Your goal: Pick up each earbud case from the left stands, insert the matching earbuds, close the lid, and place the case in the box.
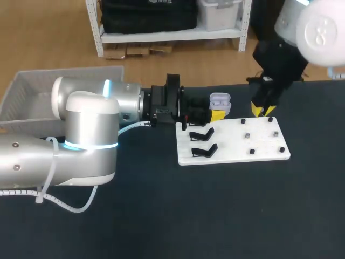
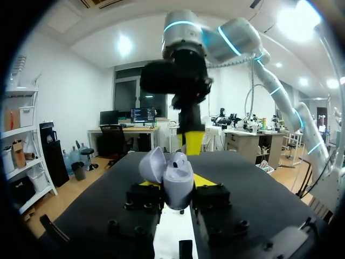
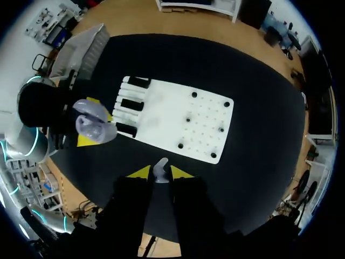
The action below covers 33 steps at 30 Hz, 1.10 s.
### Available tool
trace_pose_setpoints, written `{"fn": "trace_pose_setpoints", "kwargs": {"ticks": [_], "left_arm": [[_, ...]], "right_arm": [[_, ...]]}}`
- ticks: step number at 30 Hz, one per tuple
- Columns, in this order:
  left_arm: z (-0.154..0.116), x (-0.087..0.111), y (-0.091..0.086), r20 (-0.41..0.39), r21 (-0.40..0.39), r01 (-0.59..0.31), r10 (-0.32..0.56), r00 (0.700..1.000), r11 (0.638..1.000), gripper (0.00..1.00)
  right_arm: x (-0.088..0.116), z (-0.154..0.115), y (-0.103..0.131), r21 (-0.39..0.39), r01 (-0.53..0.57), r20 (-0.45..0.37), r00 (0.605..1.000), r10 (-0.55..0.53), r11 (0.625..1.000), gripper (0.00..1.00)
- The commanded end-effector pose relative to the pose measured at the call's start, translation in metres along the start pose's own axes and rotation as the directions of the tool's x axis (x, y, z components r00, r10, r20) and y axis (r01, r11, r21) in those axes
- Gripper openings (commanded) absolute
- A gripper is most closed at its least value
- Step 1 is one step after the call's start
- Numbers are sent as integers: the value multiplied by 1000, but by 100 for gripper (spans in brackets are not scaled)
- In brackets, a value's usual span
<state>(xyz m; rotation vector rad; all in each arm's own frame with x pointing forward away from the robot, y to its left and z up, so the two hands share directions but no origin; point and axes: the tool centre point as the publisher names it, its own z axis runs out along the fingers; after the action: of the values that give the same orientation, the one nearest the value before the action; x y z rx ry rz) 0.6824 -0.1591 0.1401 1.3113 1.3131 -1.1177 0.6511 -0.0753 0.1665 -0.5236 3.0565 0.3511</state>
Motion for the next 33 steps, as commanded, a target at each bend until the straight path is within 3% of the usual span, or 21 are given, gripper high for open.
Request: {"fn": "trace_pose_setpoints", "kwargs": {"ticks": [1,7,17,33], "left_arm": [[0,2,-1,9,-6,-5,5,1000,1000,0],[0,2,-1,9,-6,-5,5,1000,1000,0],[0,2,-1,9,-6,-5,5,1000,1000,0],[0,2,-1,9,-6,-5,5,1000,1000,0]], "right_arm": [[6,-34,21,28,44,3,999,-44,999,0],[-2,-53,52,10,132,8,991,-132,991,0],[-23,-43,87,22,274,-6,962,-274,961,0],[-35,-20,89,36,357,7,934,-357,934,0]]}}
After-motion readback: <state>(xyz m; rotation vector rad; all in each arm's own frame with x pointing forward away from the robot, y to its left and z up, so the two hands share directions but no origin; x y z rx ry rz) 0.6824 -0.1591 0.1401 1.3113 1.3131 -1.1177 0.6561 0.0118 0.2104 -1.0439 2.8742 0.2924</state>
